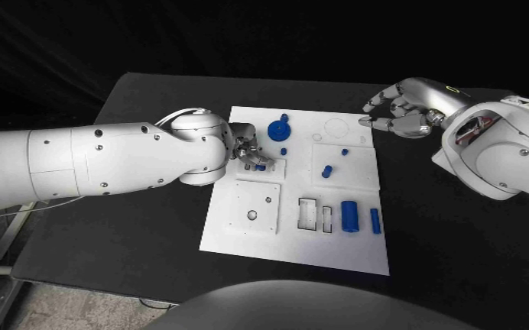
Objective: Assemble the parts on the task board
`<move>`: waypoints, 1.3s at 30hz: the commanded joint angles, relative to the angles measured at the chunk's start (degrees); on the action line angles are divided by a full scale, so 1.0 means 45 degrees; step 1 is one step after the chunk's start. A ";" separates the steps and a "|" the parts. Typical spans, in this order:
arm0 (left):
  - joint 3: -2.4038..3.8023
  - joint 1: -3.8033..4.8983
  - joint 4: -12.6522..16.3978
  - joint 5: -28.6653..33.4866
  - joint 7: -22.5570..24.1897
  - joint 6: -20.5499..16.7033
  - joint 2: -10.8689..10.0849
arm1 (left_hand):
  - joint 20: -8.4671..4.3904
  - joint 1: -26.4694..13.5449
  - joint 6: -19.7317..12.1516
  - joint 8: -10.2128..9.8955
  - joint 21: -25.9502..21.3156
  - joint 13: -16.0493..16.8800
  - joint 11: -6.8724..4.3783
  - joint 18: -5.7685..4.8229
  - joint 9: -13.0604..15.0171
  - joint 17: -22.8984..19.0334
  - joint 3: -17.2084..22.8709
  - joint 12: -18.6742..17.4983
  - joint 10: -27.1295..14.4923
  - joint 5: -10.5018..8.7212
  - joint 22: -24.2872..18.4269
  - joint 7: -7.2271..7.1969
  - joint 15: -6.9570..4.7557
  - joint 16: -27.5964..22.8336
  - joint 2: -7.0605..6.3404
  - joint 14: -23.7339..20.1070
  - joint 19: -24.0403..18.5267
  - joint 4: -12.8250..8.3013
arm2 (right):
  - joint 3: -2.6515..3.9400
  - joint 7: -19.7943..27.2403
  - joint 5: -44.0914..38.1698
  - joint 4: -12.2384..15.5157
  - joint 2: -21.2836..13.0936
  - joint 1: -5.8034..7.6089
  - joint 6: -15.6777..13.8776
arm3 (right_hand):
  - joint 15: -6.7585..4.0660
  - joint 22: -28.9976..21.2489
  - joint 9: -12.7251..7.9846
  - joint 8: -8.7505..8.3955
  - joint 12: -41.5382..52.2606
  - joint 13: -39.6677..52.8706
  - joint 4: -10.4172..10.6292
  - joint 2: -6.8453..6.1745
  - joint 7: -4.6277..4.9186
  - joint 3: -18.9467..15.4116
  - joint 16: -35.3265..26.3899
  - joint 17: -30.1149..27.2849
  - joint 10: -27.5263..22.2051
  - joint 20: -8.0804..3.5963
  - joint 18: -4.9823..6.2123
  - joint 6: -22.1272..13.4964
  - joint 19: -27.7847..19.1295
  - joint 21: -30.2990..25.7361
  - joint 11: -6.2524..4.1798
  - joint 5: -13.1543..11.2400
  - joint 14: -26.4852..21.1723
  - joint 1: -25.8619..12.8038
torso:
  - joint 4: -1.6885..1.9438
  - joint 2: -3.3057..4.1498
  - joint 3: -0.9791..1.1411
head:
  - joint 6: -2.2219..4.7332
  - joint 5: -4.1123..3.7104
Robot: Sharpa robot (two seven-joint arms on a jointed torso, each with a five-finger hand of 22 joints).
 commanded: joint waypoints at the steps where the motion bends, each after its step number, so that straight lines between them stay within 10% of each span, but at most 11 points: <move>1: -0.0068 -0.0077 -0.0082 -0.0125 -0.0080 0.0471 0.0031 | 0.0087 -0.0184 -0.0036 -0.0042 -0.0055 0.3349 0.0094 0.0185 0.0015 0.3354 -0.0175 0.0028 0.1307 -0.0094 0.1747 0.0074 0.0088 0.0031 -0.0004 0.1358 -0.0038 0.0030 | 0.0004 -0.0135 0.0000 0.0008 -0.0022 -0.0006 0.0143 | 0.0119 0.1517 -0.0013 -0.0083 -0.0036 0.2291 -0.0058 0.0037 -0.0003 0.0012 -0.0057 0.0493 0.0502 -0.0013 0.0124 0.0061 -0.0119 -0.0076 0.0096 0.0069 0.0755 0.0136 | 0.0007 -0.0005 -0.0002 | 0.0002 -0.0016; 20: -0.0064 -0.0080 -0.0075 -0.0113 0.0009 0.0225 0.0027 | -0.0125 -0.0657 0.0282 0.1922 0.0152 0.3349 -0.0229 0.0095 0.2395 0.3354 -0.1449 0.0028 0.1307 -0.0535 0.2146 -0.0331 -0.0168 0.0031 0.0404 0.1358 0.0292 0.0206 | 0.0004 -0.0158 0.0017 -0.0060 0.0021 -0.0133 0.0182 | 0.0121 0.1491 -0.0020 -0.0090 -0.0062 0.2268 -0.0060 0.0031 0.0001 0.0009 -0.0097 0.0446 0.0483 -0.0011 0.0141 0.0056 -0.0148 -0.0179 0.0100 0.0073 0.0743 0.0143 | 0.0010 -0.0006 -0.0007 | 0.0002 0.0019; 39: -0.0052 -0.0080 -0.0040 -0.0049 0.0158 -0.0120 0.0176 | -0.0181 -0.0256 -0.0072 0.1846 0.0123 0.3349 -0.0251 0.0098 0.2569 0.3354 -0.1576 0.0028 0.1307 -0.0140 0.2156 -0.0327 -0.0205 0.0031 0.0557 0.1358 0.0291 0.0123 | 0.0005 -0.0172 0.0022 -0.0142 0.0051 -0.0140 0.0215 | 0.0122 0.1486 -0.0022 -0.0092 -0.0065 0.2265 -0.0061 0.0031 0.0003 0.0008 -0.0108 0.0433 0.0480 -0.0011 0.0144 0.0057 -0.0154 -0.0200 0.0102 0.0076 0.0739 0.0147 | 0.0003 -0.0006 -0.0002 | 0.0002 -0.0029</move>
